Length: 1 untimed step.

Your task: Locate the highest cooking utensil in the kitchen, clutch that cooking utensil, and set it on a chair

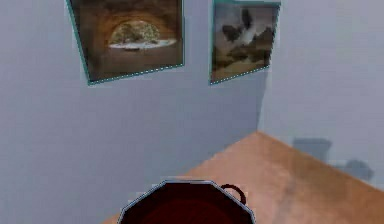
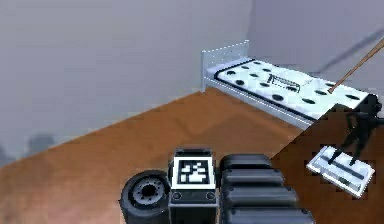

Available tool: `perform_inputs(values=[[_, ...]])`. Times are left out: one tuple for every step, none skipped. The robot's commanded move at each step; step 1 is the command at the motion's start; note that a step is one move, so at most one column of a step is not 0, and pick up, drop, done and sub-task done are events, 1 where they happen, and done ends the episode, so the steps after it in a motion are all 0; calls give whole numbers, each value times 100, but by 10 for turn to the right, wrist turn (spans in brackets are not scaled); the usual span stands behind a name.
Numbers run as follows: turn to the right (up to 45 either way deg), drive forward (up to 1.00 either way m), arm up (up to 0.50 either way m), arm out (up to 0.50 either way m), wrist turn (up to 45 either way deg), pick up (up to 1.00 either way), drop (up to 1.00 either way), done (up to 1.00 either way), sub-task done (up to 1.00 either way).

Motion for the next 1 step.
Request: perform_inputs(values=[[-330, 0, 0, 0, 0, 0, 0, 0, 0]])
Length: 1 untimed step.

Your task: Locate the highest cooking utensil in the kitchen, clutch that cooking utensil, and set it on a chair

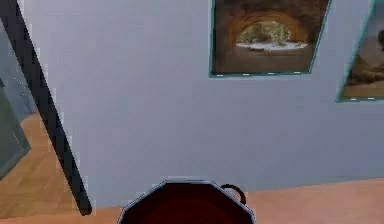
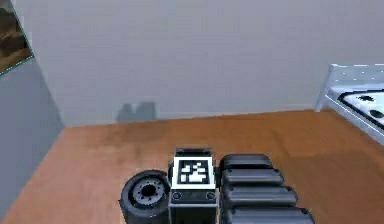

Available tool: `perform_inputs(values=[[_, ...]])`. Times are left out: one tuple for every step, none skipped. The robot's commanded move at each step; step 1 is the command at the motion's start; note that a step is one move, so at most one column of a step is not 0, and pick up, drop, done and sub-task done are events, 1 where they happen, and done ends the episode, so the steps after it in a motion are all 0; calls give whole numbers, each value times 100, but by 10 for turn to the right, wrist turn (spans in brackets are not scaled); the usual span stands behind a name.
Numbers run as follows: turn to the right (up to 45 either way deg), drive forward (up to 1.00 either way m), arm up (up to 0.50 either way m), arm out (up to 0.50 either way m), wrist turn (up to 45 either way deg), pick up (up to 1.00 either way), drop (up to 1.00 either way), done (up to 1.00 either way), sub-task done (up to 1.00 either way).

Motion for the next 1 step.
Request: perform_inputs(values=[[450, 0, 0, 0, 0, 0, 0, 0, 0]])
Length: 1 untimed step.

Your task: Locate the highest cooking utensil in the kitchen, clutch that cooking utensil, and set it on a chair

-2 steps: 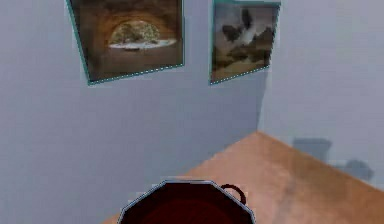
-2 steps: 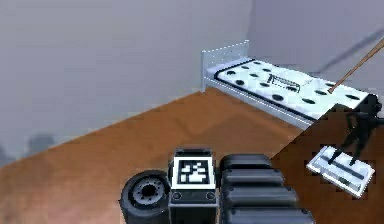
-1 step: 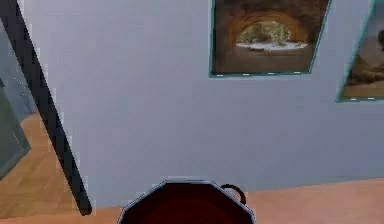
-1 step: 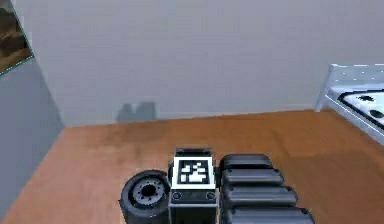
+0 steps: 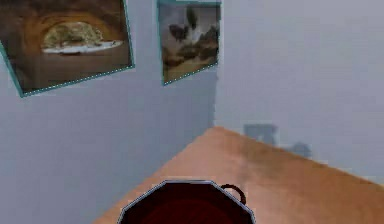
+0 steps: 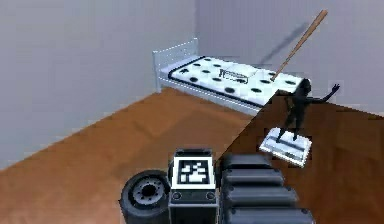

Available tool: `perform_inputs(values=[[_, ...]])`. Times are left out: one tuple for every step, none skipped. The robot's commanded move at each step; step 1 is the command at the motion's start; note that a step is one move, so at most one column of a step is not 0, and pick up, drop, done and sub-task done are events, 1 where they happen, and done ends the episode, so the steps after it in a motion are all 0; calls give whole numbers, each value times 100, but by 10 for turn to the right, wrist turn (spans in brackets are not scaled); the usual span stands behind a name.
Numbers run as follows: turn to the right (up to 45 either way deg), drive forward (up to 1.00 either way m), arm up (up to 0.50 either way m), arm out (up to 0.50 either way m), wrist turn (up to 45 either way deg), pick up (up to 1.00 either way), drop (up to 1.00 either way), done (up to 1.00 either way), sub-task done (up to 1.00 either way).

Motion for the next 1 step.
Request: perform_inputs(values=[[450, 0, 0, 0, 0, 0, 0, 0, 0]])
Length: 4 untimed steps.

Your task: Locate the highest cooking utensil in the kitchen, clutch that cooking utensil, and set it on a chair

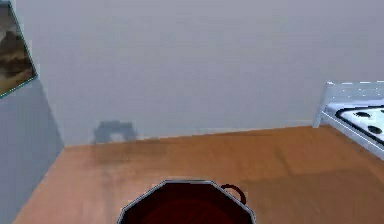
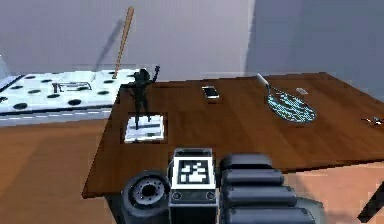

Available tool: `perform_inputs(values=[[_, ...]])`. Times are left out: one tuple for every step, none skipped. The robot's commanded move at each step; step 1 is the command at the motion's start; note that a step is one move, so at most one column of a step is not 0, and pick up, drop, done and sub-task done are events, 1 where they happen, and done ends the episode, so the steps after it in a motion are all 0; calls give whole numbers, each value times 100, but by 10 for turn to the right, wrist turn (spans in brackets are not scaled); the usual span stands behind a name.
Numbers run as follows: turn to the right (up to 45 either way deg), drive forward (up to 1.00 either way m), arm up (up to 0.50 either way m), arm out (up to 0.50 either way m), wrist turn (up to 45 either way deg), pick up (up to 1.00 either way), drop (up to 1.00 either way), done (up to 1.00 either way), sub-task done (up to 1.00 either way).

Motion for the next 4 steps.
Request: perform_inputs(values=[[300, 0, 0, 0, 0, 0, 0, 0, 0], [0, 0, 0, 46, 0, 0, 0, 0, 0], [0, 0, 0, 0, 450, 0, 0, 0, 0], [0, 0, 0, 0, 450, 0, 0, 0, 0]])
